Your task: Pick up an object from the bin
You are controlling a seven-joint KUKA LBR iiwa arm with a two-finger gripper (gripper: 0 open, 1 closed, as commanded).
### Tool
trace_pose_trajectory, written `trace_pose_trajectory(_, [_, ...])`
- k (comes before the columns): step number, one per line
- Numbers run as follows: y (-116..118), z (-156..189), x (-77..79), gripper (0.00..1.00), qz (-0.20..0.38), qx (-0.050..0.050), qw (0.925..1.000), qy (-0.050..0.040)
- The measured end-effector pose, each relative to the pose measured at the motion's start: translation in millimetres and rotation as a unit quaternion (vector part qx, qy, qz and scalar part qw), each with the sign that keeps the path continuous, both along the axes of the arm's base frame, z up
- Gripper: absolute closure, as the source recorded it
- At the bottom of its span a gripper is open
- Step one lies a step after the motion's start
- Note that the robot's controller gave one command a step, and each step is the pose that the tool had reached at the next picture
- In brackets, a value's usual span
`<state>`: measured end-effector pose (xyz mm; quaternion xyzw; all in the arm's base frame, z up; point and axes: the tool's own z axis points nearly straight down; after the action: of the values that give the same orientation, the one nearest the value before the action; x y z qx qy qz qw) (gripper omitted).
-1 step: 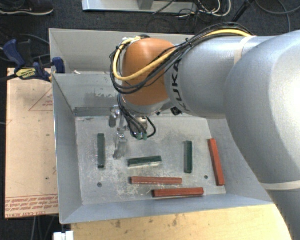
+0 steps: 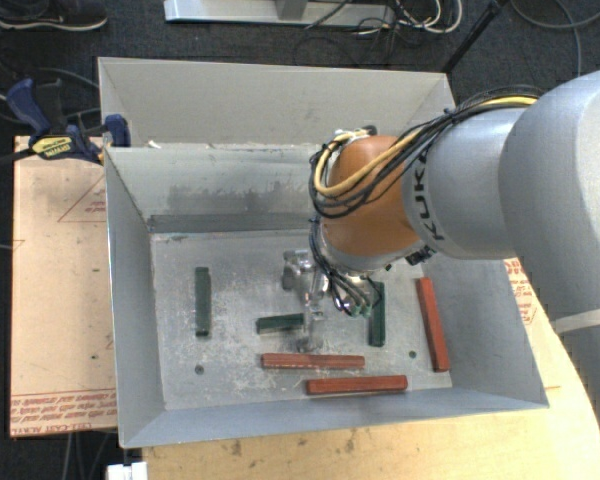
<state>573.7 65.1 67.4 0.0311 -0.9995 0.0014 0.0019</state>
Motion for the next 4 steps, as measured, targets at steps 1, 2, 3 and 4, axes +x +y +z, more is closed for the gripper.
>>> trace_pose_trajectory(1, [16.7,34.1,-8.5,0.00,-0.015,0.003,0.9999,-0.0035])
trace_pose_trajectory(2, [13.9,32.1,-25.2,0.00,-0.068,0.002,0.9977,-0.0018])
trace_pose_trajectory(3, [15.9,2.8,-39.9,0.00,-0.118,0.002,0.9930,-0.0021])
trace_pose_trajectory(4, [16.2,3.6,-39.1,0.00,-0.118,0.002,0.9930,-0.0027])
